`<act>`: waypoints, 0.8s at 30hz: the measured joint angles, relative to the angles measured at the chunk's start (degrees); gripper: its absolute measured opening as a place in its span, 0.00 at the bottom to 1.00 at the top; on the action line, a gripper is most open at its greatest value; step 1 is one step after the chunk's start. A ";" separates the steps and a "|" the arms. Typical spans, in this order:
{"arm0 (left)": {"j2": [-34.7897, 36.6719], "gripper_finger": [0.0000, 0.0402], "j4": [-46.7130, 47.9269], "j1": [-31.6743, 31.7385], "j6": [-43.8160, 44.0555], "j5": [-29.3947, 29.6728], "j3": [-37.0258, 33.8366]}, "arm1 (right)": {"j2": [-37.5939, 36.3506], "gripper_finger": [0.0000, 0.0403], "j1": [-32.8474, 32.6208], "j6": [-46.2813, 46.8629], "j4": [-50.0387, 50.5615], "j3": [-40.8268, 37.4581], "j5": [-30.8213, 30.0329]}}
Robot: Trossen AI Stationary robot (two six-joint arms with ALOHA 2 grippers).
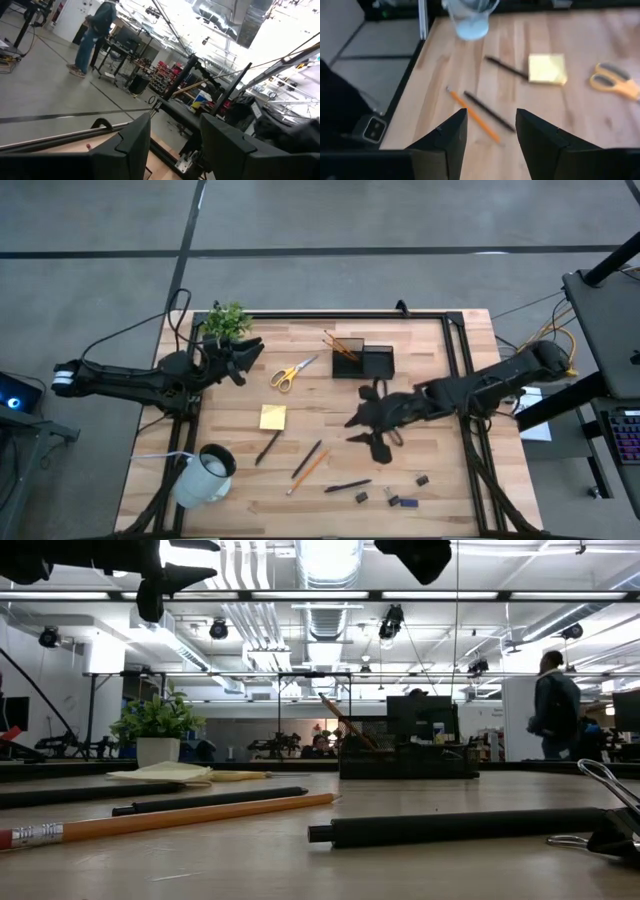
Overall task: Pick and place office supplies into organizer
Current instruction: Put the left binder clip into the desk organizer
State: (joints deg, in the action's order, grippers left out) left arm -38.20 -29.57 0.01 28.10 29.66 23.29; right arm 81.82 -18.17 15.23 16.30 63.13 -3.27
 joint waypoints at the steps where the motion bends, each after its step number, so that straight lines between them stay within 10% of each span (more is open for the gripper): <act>1: 0.00 0.39 0.15 0.00 0.01 0.01 0.00 | 1.36 0.39 -0.50 0.87 1.67 1.36 0.02; 24: -1.42 0.39 0.13 0.00 -0.01 0.12 0.00 | 24.86 0.36 -9.63 7.39 23.87 25.72 0.75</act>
State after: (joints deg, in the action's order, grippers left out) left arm -39.62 -29.43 0.01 28.10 29.78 23.29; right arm 106.68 -27.80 22.62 40.18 88.85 -2.52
